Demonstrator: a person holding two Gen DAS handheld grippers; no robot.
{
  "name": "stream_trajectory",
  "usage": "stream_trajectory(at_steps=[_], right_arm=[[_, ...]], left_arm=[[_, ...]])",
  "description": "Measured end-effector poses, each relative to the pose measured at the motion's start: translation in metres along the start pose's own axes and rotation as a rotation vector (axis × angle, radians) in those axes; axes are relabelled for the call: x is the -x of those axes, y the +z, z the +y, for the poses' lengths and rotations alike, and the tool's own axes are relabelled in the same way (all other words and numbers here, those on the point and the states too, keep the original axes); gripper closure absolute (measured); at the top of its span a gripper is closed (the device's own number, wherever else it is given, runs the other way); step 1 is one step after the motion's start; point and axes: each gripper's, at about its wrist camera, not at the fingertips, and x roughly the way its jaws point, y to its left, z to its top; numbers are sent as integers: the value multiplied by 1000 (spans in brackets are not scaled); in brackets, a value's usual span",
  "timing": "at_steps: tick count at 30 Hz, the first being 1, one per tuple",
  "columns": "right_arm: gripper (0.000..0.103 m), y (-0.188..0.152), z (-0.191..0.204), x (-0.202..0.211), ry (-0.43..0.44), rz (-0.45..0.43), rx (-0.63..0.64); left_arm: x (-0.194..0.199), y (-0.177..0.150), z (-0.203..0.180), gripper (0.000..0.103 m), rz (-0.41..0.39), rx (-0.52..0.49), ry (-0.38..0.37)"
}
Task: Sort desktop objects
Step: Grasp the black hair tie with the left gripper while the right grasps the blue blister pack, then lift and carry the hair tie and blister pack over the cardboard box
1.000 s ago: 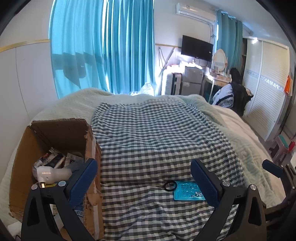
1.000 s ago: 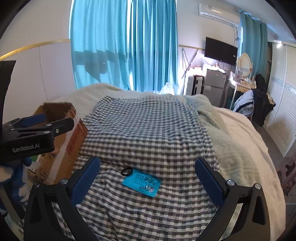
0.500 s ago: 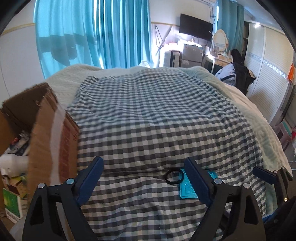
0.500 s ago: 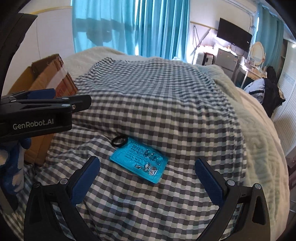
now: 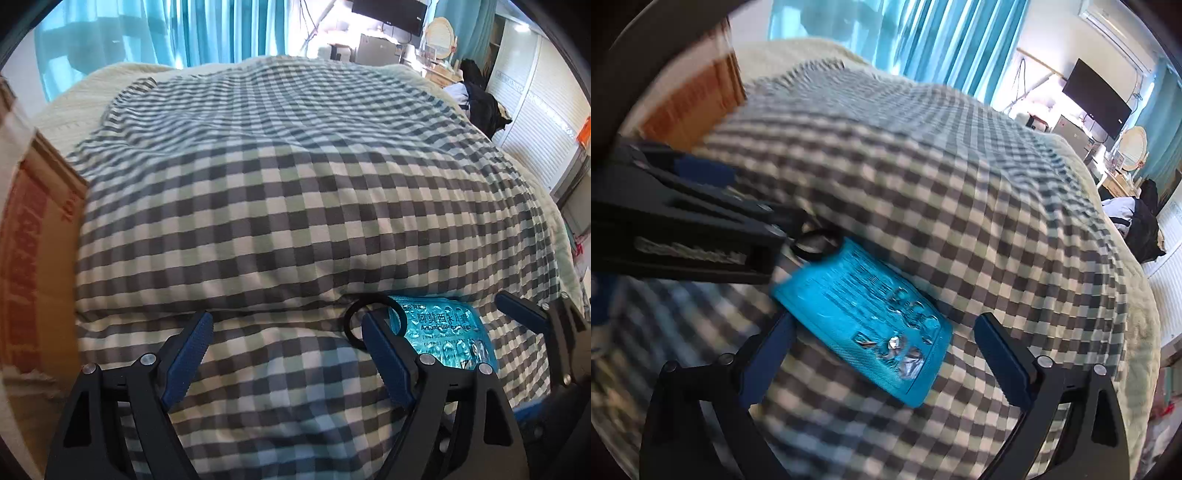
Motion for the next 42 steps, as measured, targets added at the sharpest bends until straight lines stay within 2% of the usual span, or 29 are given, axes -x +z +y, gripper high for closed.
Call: stream_trajectory(at_steps=[1, 3, 5, 8, 11, 15, 17, 18, 19, 26, 30, 38, 42], right_arm=[[6, 0, -7, -3, 13, -3, -43], [22, 0, -15, -4, 49, -22, -90], [60, 0, -18, -7, 64, -7, -87], [64, -3, -26, -6, 65, 4, -82], [77, -9, -44, -2, 84, 20, -132], [94, -16, -73, 8, 76, 38, -235], [96, -18, -85, 10, 85, 38, -286], [96, -18, -93, 13, 98, 36, -315], [96, -19, -95, 15, 99, 33, -325], [96, -14, -104, 46, 128, -19, -406], [96, -6, -101, 68, 125, -58, -431], [96, 12, -82, 122, 126, -155, -461], [96, 20, -70, 147, 107, -193, -456]], left_arm=[[-2, 0, -1, 18, 6, 0, 2], [-5, -1, -2, 18, 12, -6, -4], [-7, -3, -6, 18, 20, -20, -8], [-6, -2, -7, 18, 28, -10, -33], [-15, 0, -20, 18, 58, -45, -23], [-23, -1, -38, 20, 52, -82, 17], [-25, -1, -42, 41, 30, -87, 29], [-21, -4, -45, 87, 1, -95, 39], [-19, -5, -49, 101, -9, -116, 47], [20, -10, -44, 101, -85, -85, 4], [54, -13, -35, 101, -123, -57, -30], [106, -2, -17, 101, -199, -58, -32], [138, -10, -18, 101, -245, -83, -27]])
